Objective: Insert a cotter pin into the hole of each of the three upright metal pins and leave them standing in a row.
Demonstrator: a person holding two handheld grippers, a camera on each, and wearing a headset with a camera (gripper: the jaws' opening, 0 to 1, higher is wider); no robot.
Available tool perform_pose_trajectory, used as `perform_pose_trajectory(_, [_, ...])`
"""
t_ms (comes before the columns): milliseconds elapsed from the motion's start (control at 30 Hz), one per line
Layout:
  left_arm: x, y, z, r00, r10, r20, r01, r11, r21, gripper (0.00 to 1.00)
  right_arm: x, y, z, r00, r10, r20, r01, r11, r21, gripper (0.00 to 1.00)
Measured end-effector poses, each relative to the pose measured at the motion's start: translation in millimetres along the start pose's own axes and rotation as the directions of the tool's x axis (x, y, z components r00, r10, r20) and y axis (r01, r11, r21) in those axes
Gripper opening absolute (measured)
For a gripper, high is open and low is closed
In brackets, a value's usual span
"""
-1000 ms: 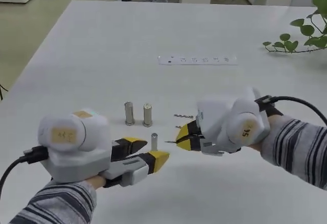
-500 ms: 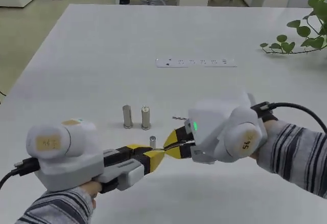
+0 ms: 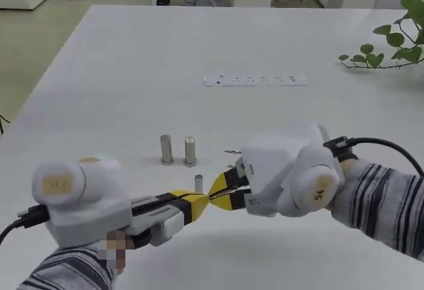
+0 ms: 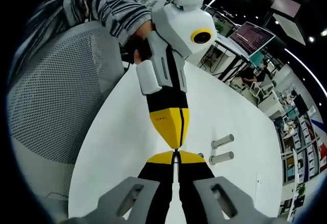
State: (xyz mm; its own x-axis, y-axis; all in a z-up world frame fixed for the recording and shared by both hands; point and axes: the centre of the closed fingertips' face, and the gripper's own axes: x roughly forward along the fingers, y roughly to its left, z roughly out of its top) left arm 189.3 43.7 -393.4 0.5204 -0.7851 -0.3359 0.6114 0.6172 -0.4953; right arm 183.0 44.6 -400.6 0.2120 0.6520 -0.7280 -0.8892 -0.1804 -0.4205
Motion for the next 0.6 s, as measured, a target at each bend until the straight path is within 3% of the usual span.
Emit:
perform_pose_trajectory(100, [-0.4, -0.9, -0.2, 0.9999, -0.012, 0.000, 0.012, 1.000, -0.019, 0.00, -0.3, 0.4, 0.3, 1.0000, -0.002, 0.005, 0.002, 1.000, 0.002, 0.00])
perform_pose_trajectory(233, [-1.1, -1.9, 0.1, 0.9997, -0.025, -0.003, 0.025, 1.000, 0.000, 0.00, -0.7, 0.6, 1.4, 0.9999, -0.003, 0.014, 0.002, 1.000, 0.024, 0.00])
perform_pose_trajectory(367, [-2.2, -2.8, 0.3, 0.9994, -0.030, -0.018, 0.031, 0.997, 0.074, 0.00, -0.2, 0.0, 0.1, 1.0000, -0.003, 0.007, 0.002, 0.999, 0.036, 0.00])
perform_pose_trajectory(500, [-3.7, -4.6, -1.3, 0.9979, -0.038, -0.053, 0.048, 0.981, 0.188, 0.00, 0.3, 0.0, -1.9, 1.0000, 0.005, 0.003, -0.005, 0.998, 0.057, 0.00])
perform_pose_trajectory(600, [-5.0, -8.1, -2.2, 0.9962, -0.050, -0.071, 0.065, 0.969, 0.239, 0.00, 0.1, 0.6, -3.4, 1.0000, 0.009, -0.003, -0.008, 0.998, 0.062, 0.00])
